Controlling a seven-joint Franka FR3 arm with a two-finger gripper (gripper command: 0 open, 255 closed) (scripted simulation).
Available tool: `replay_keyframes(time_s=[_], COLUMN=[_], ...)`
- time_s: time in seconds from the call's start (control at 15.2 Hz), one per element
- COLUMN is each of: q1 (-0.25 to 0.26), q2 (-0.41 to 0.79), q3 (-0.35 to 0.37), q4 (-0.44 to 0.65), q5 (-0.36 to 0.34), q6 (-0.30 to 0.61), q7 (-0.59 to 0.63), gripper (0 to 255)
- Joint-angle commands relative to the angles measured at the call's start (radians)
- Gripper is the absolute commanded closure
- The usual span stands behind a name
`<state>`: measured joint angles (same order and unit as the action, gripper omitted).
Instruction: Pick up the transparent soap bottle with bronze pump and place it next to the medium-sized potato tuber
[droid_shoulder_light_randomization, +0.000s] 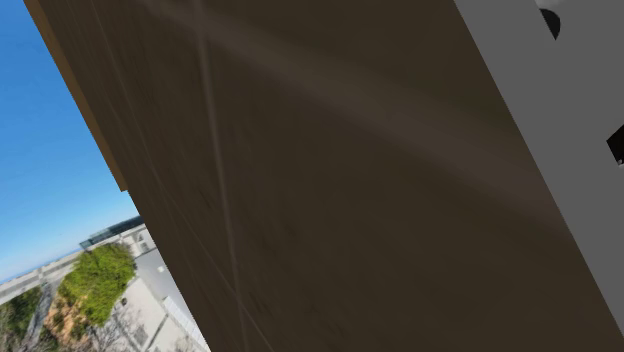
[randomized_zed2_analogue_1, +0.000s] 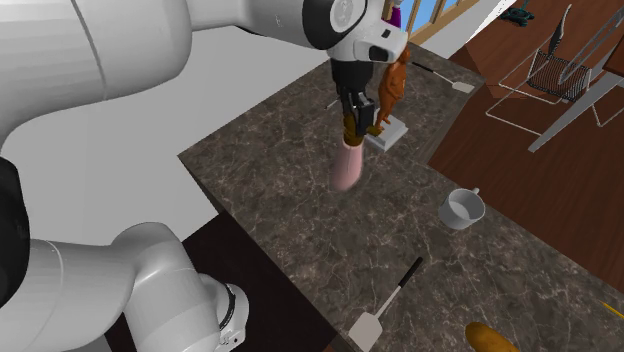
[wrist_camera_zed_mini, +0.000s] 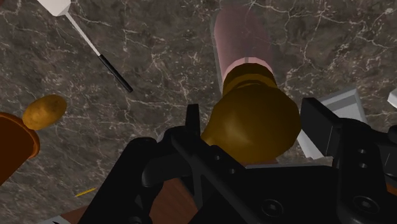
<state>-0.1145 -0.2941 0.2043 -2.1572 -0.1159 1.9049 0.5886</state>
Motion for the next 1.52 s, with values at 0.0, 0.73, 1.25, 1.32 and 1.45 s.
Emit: replay_keyframes(time_s=[0.0, 0.73, 1.25, 1.32, 1.45], q1=[0.0, -0.002, -0.004, -0.004, -0.005], q2=[-0.007, -0.004, 0.015, 0.018, 0.025], q3=[-0.001, -0.003, -0.002, -0.002, -0.001], q4=[0.022, 0.172, 0.298, 0.315, 0.349], q5=[0.002, 0.005, 0.003, 0.003, 0.001], q6=[-0.028, -0.174, -0.281, -0.294, -0.322], q7=[-0.005, -0.025, -0.037, -0.039, -0.041], gripper=[255, 255, 255, 255, 255])
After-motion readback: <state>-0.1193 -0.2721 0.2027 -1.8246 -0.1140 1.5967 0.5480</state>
